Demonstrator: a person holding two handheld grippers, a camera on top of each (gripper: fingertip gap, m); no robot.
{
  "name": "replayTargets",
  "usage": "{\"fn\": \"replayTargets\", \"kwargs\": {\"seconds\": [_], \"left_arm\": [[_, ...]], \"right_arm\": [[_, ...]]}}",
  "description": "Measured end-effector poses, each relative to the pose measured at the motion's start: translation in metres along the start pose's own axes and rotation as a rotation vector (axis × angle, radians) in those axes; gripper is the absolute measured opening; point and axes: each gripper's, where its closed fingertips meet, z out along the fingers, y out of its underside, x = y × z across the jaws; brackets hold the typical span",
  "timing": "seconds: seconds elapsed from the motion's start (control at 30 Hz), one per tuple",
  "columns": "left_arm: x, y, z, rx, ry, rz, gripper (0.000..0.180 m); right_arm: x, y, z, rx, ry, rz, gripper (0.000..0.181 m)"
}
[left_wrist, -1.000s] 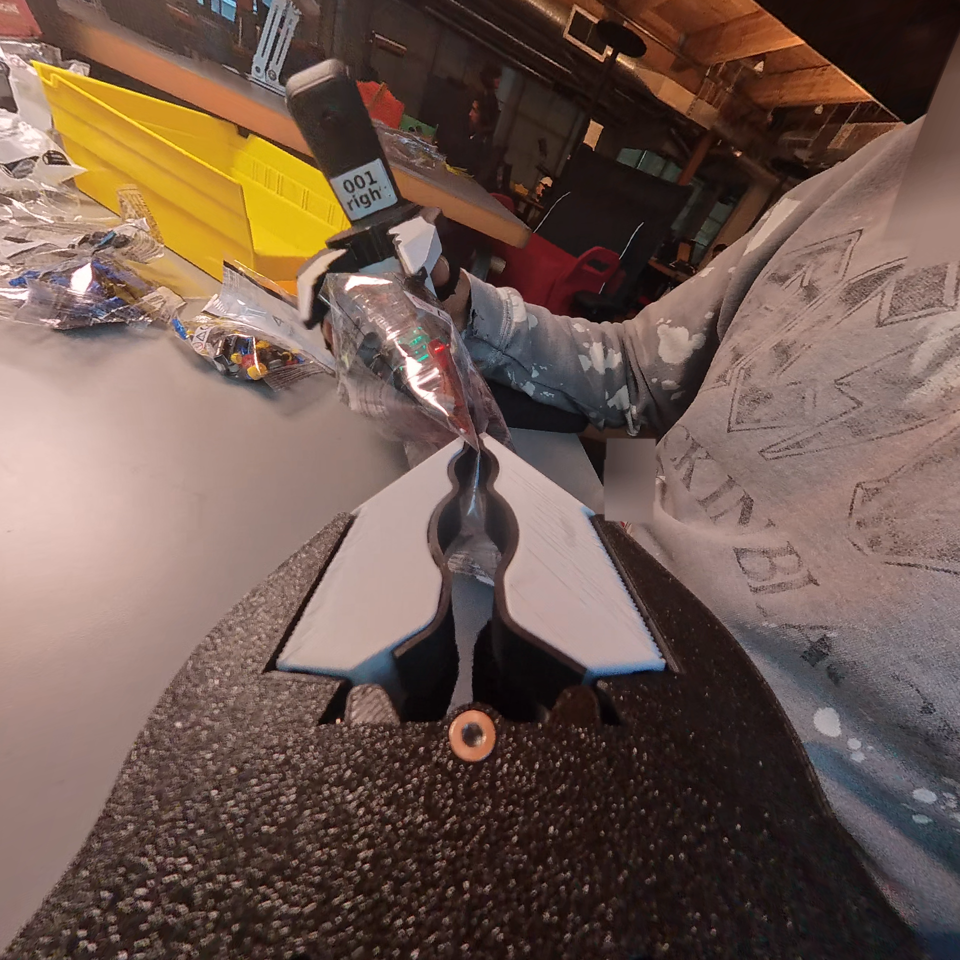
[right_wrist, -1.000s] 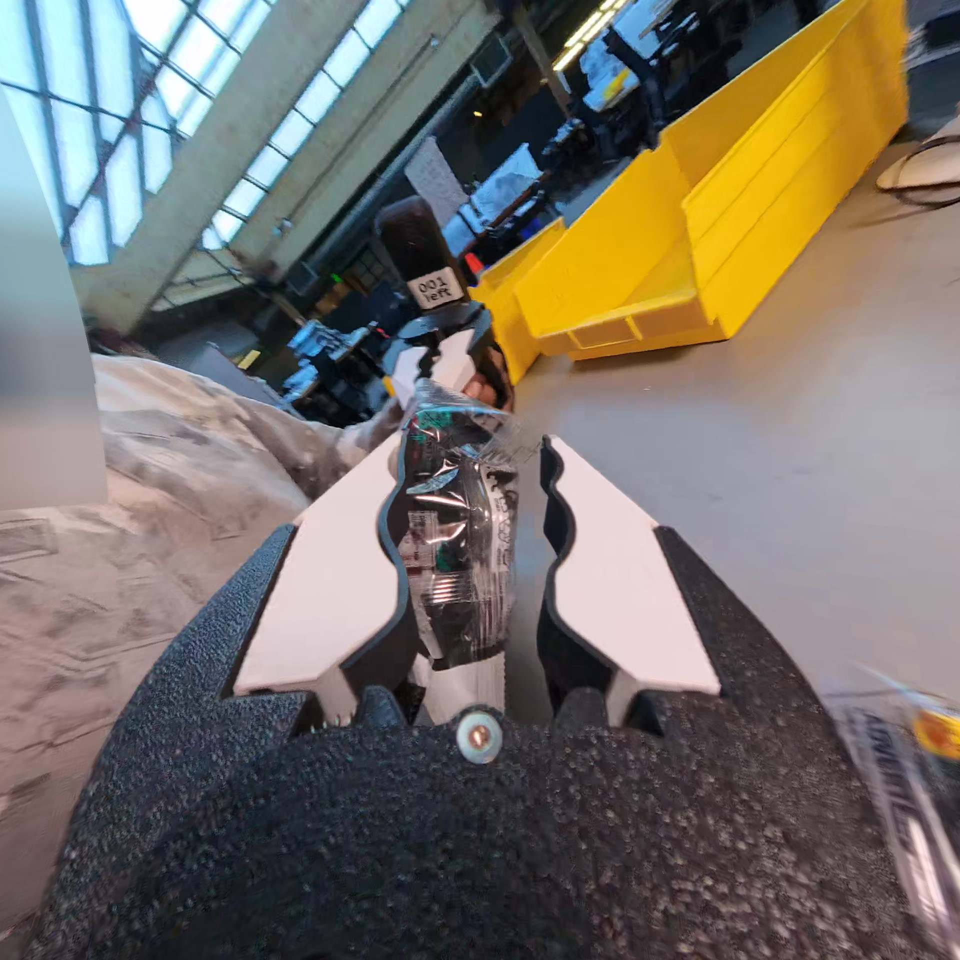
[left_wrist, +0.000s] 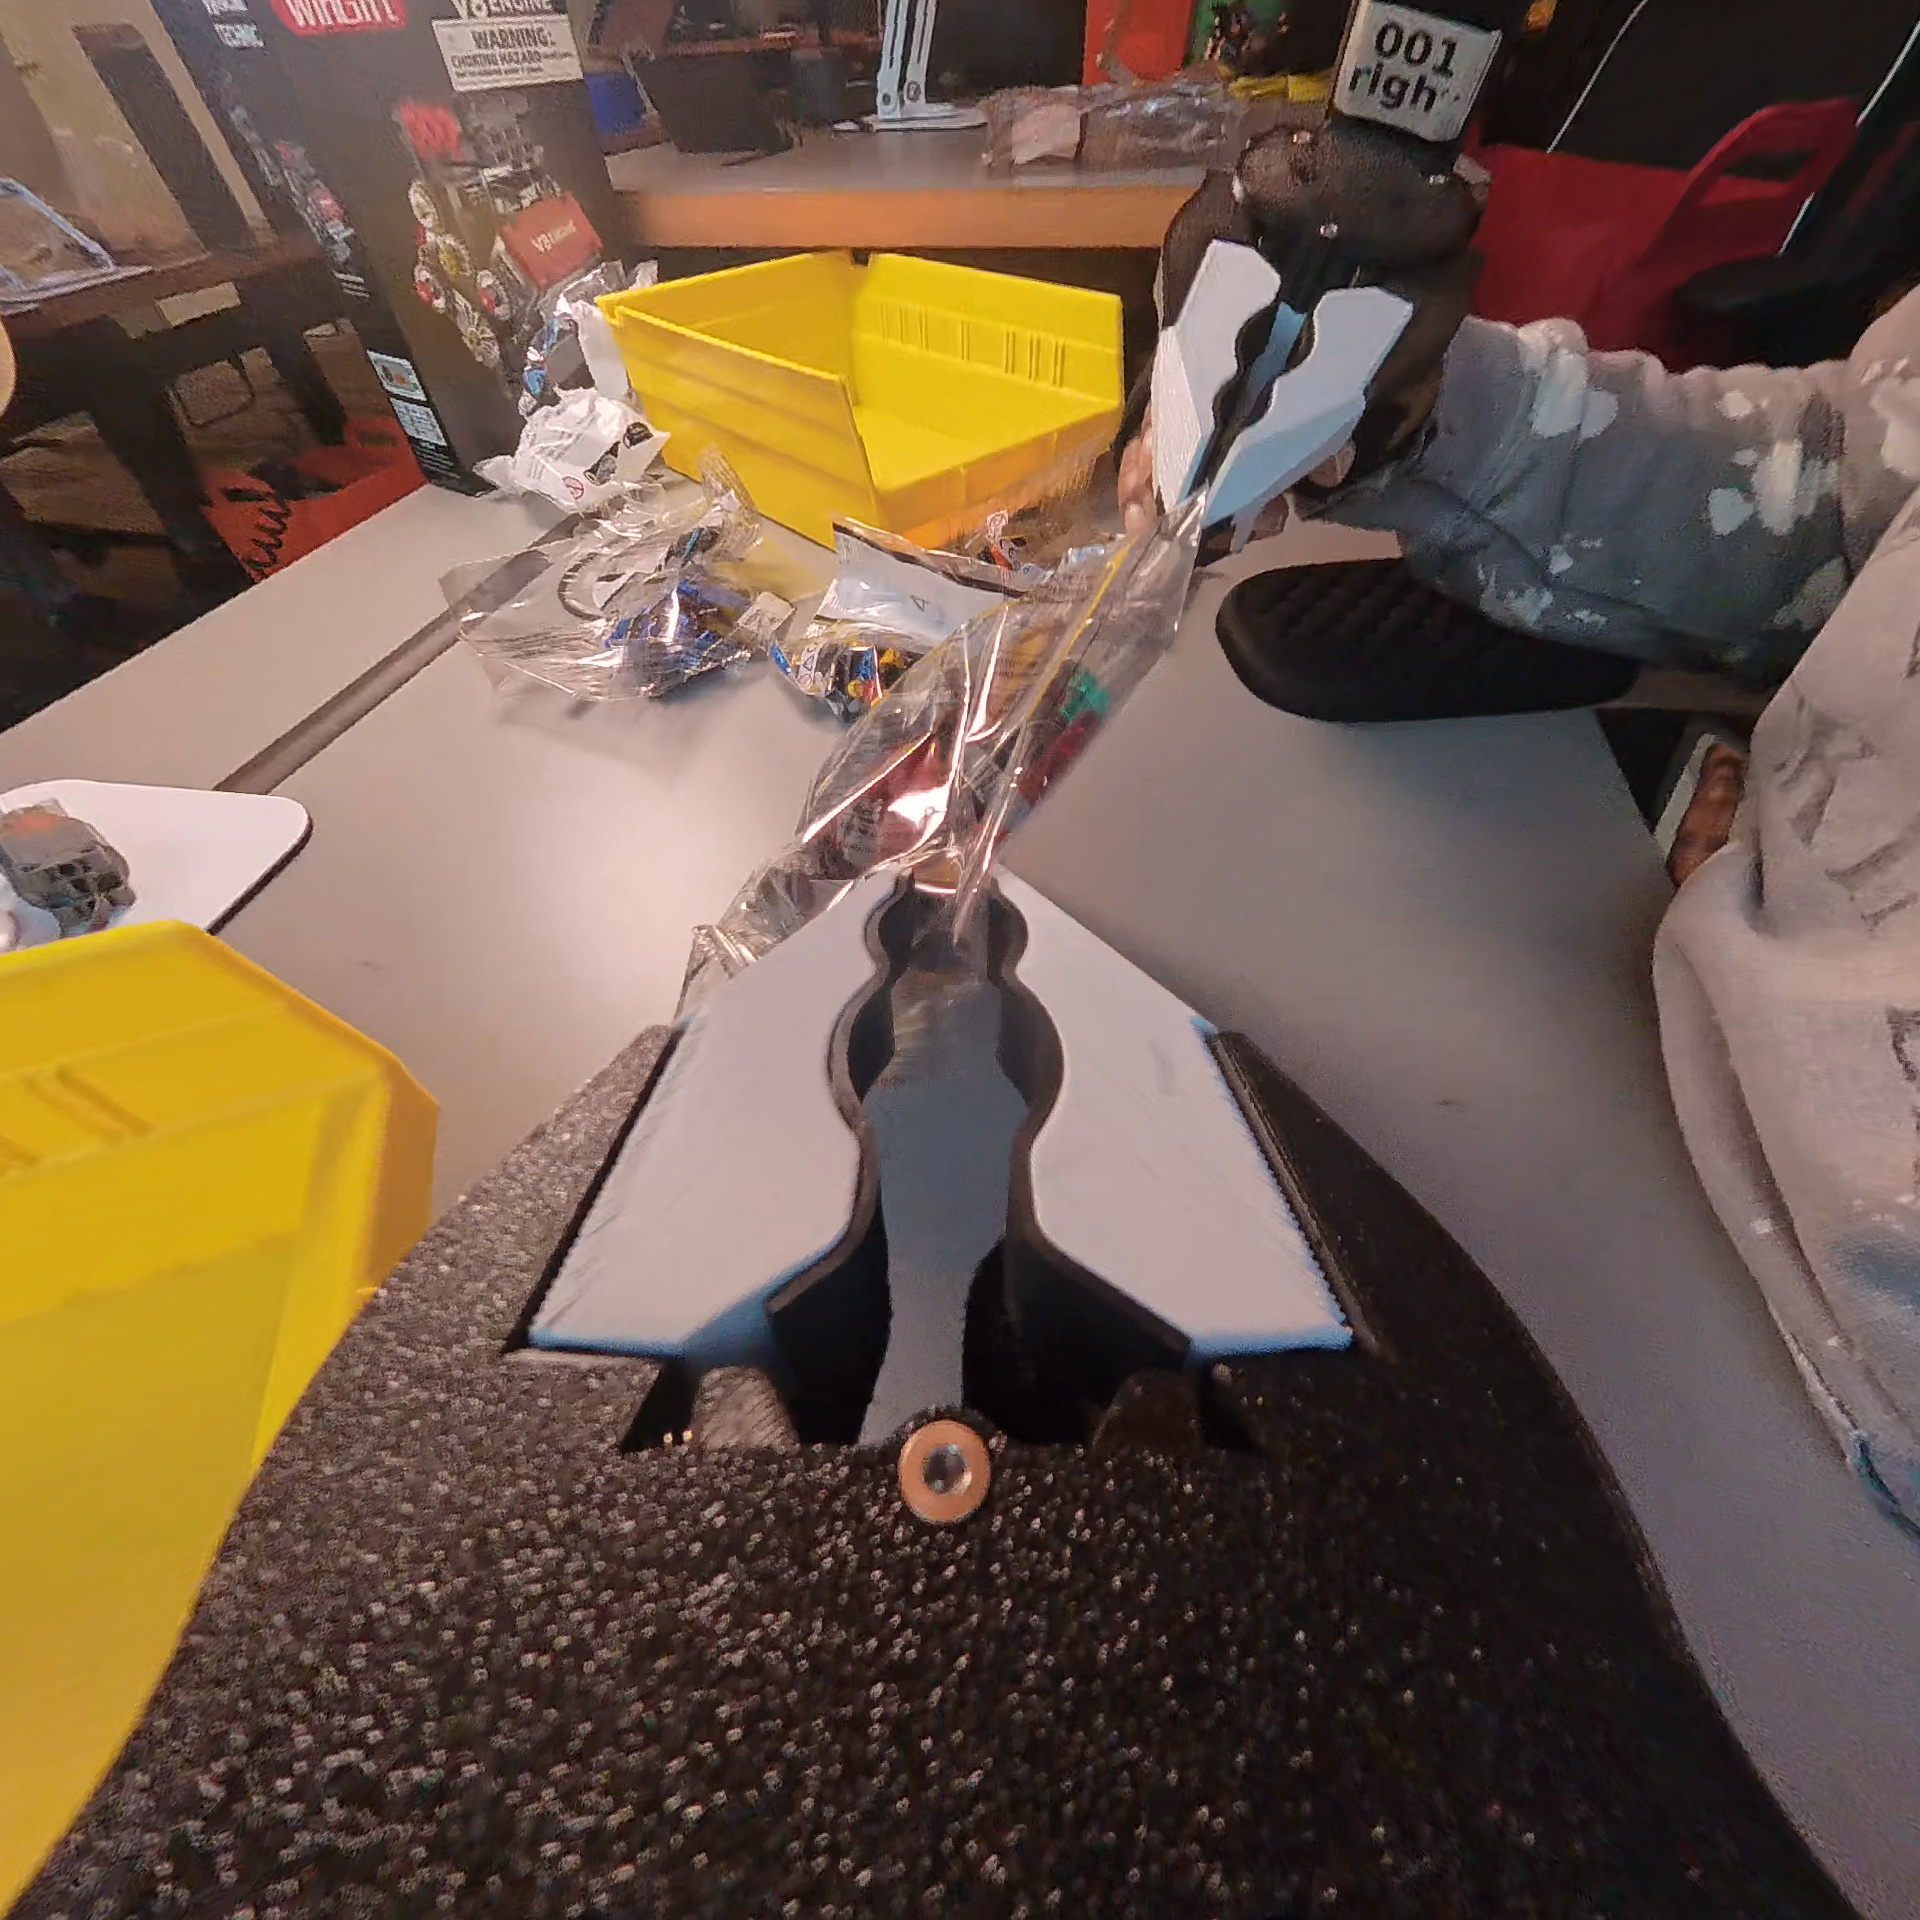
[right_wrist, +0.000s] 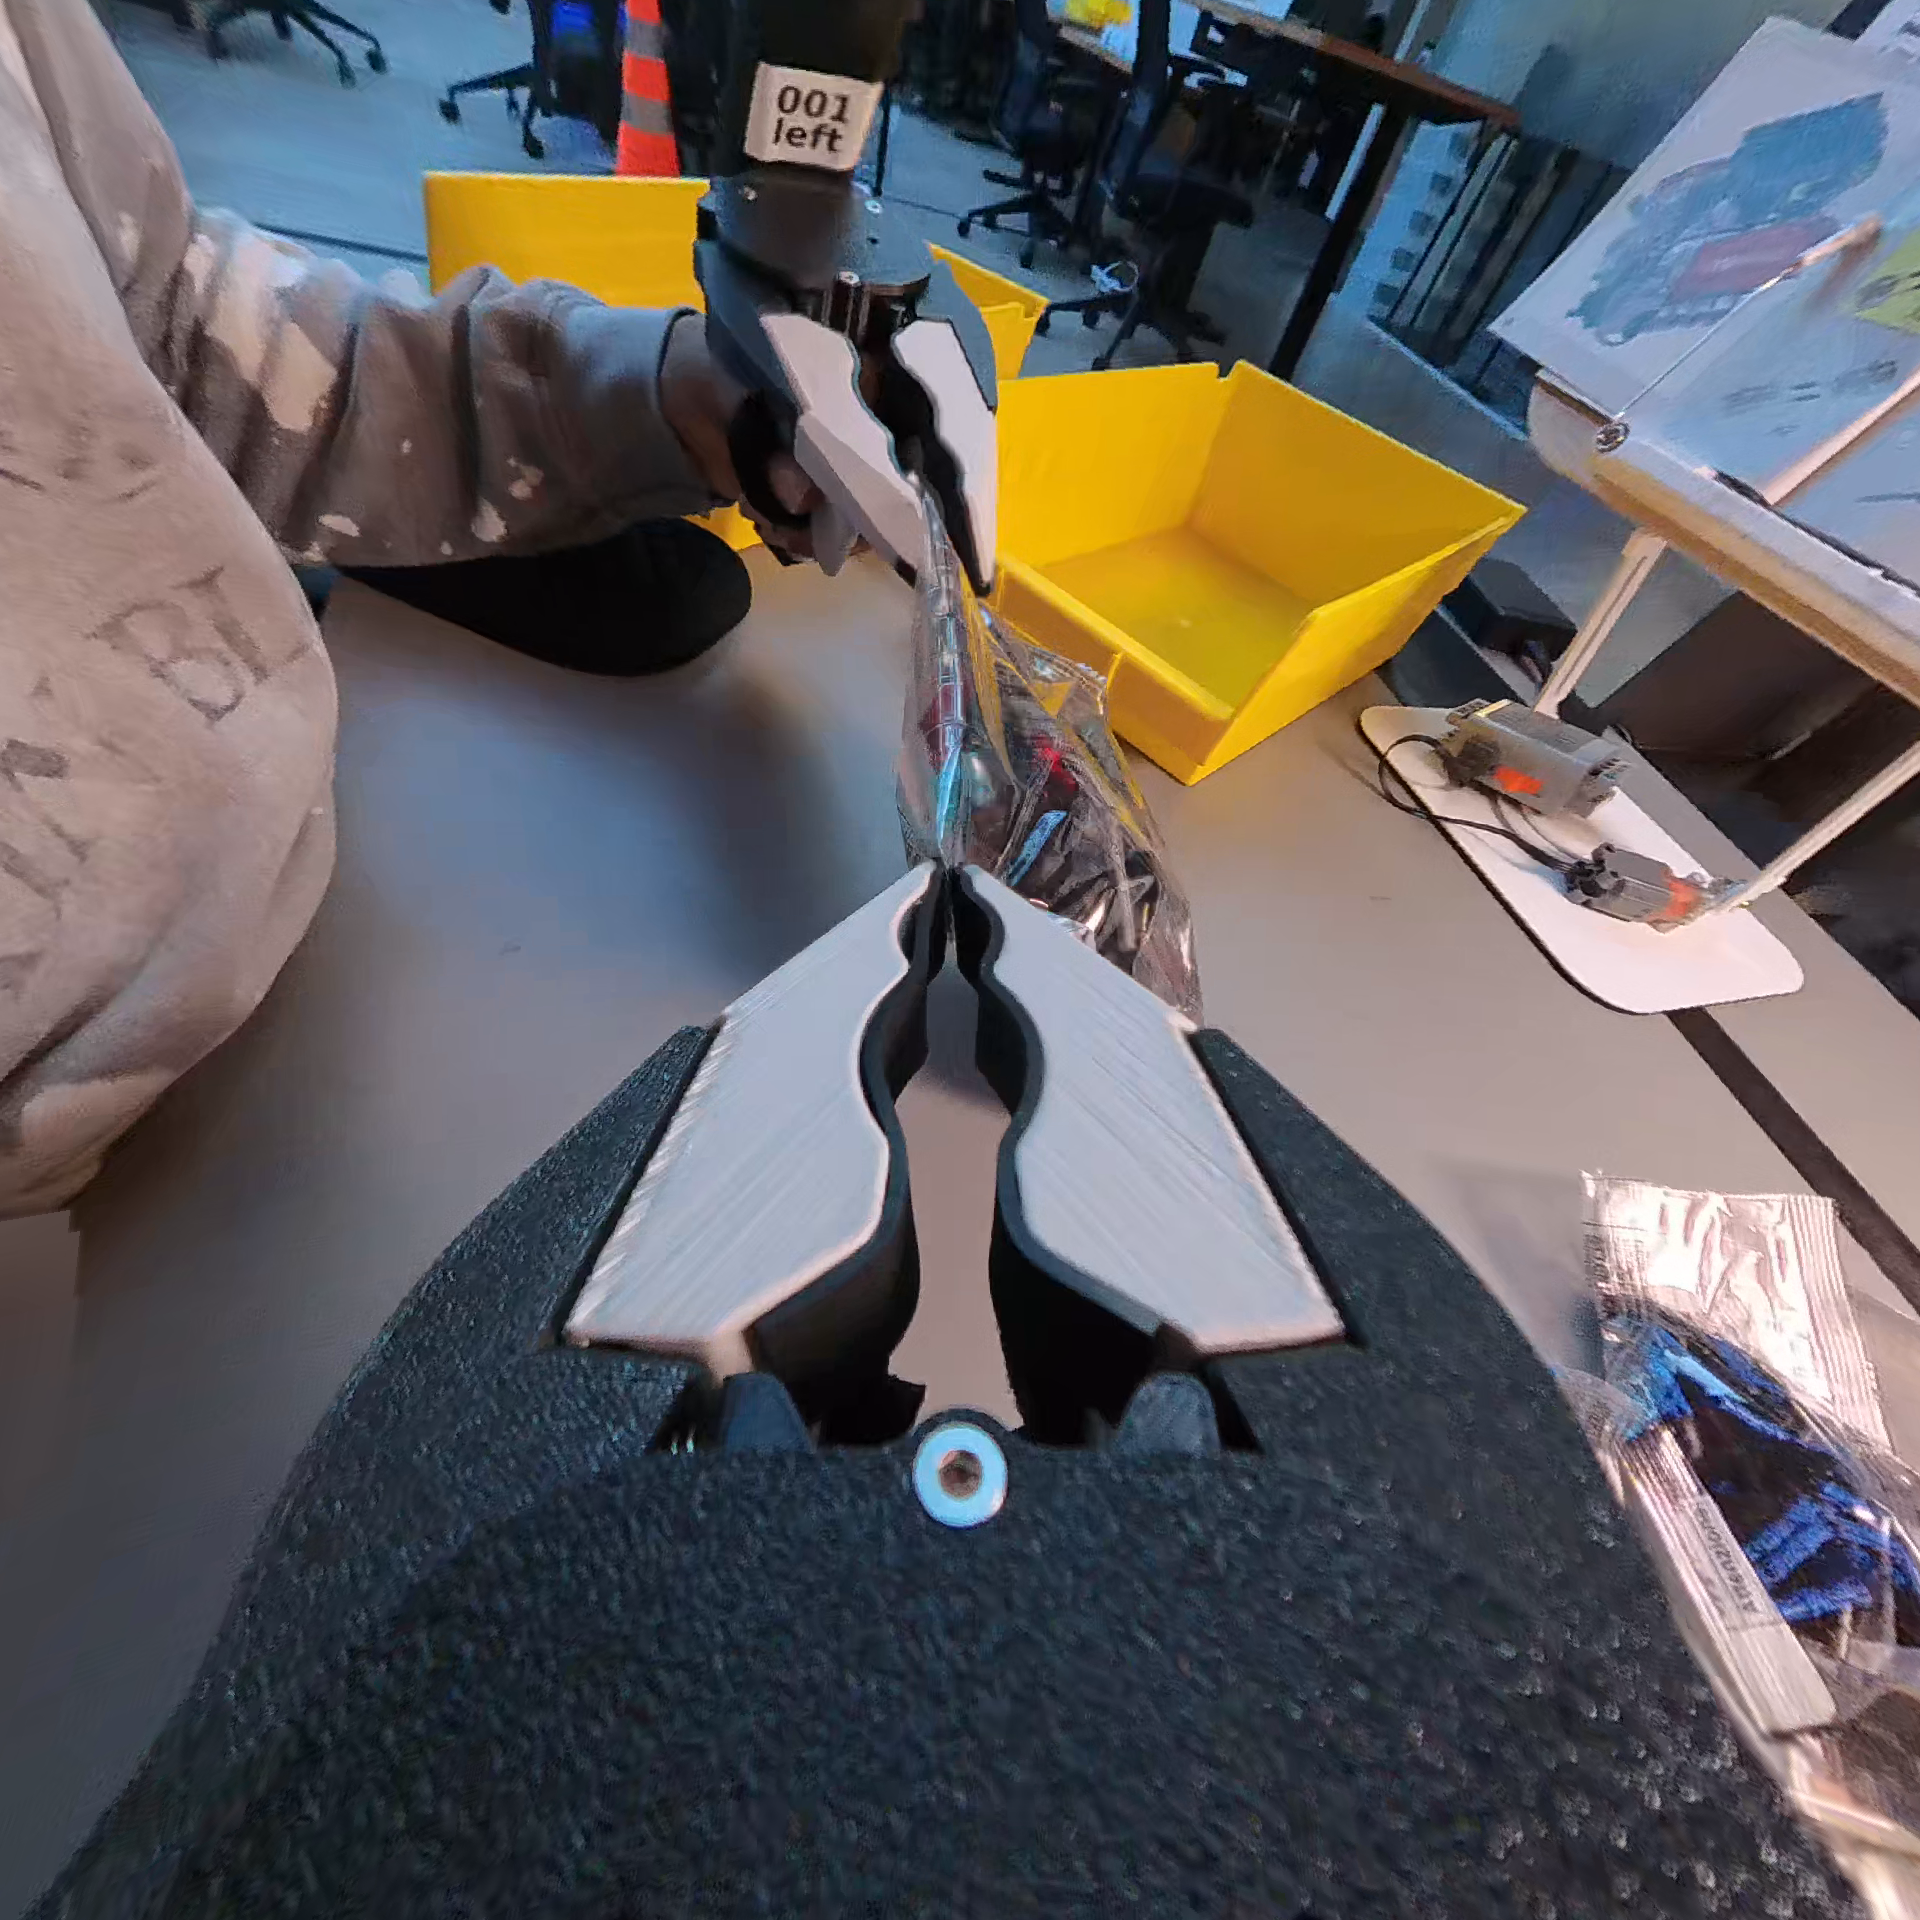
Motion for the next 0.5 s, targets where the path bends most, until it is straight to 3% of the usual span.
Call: {"fn": "replayTargets", "kwargs": {"seconds": [0.07, 0.23, 0.4, 0.5], "left_arm": [[0.004, -0.005, 0.000, -0.009, 0.017, 0.049, 0.000], [0.024, -0.006, 0.005, -0.047, 0.093, 0.156, 0.000], [0.047, 0.019, 0.012, -0.131, 0.221, 0.077, 0.000], [0.066, 0.019, 0.005, -0.142, 0.365, -0.019, 0.015]], "right_arm": [[-0.001, -0.007, -0.006, 0.032, -0.003, 0.021, 0.000], [-0.018, 0.002, -0.019, 0.024, -0.044, 0.078, 0.000], [-0.046, 0.029, -0.021, -0.065, -0.097, 0.161, 0.002], [-0.061, 0.044, -0.025, -0.153, -0.144, 0.186, 0.010]]}}
